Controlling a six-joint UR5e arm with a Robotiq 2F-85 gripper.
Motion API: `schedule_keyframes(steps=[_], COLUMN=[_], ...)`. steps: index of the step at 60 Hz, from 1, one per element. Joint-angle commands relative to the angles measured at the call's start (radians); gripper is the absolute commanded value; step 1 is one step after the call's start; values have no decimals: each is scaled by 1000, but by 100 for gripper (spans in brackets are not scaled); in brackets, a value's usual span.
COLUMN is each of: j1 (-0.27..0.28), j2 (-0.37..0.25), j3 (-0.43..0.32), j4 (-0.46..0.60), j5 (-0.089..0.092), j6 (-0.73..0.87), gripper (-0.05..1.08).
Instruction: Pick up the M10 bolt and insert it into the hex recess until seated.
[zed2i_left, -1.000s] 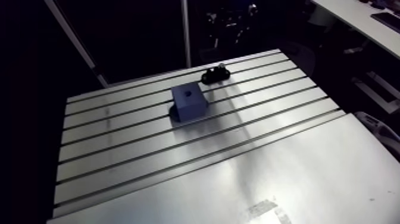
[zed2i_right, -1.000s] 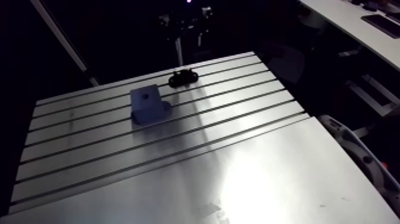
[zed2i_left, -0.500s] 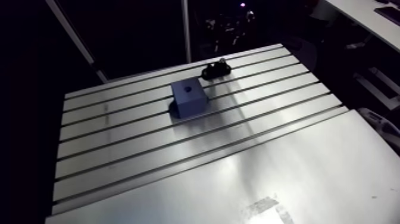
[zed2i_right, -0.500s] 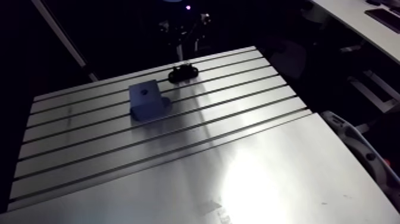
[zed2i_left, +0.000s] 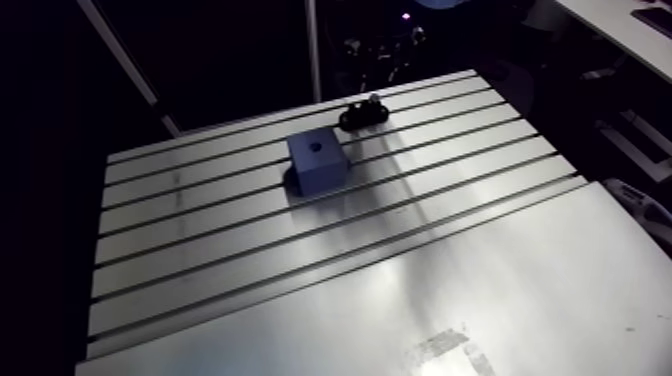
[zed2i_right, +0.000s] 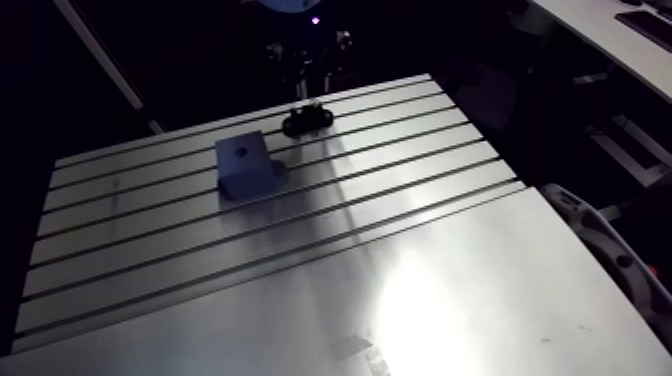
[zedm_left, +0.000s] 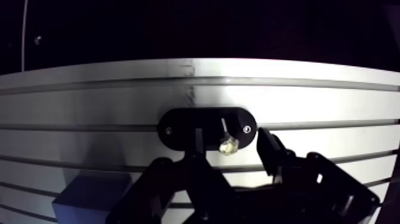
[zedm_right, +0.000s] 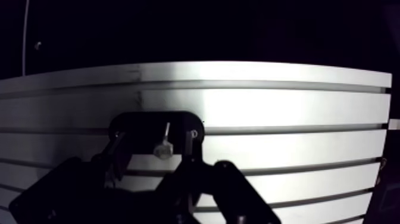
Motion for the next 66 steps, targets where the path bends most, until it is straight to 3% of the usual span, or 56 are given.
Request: schedule_keyframes(steps=[1,66], j1=[-5,-4], j2=[0,0], j3=[1,15], j4=[1,1], j5=[1,-3], j6=[-4,7], gripper=[45,50])
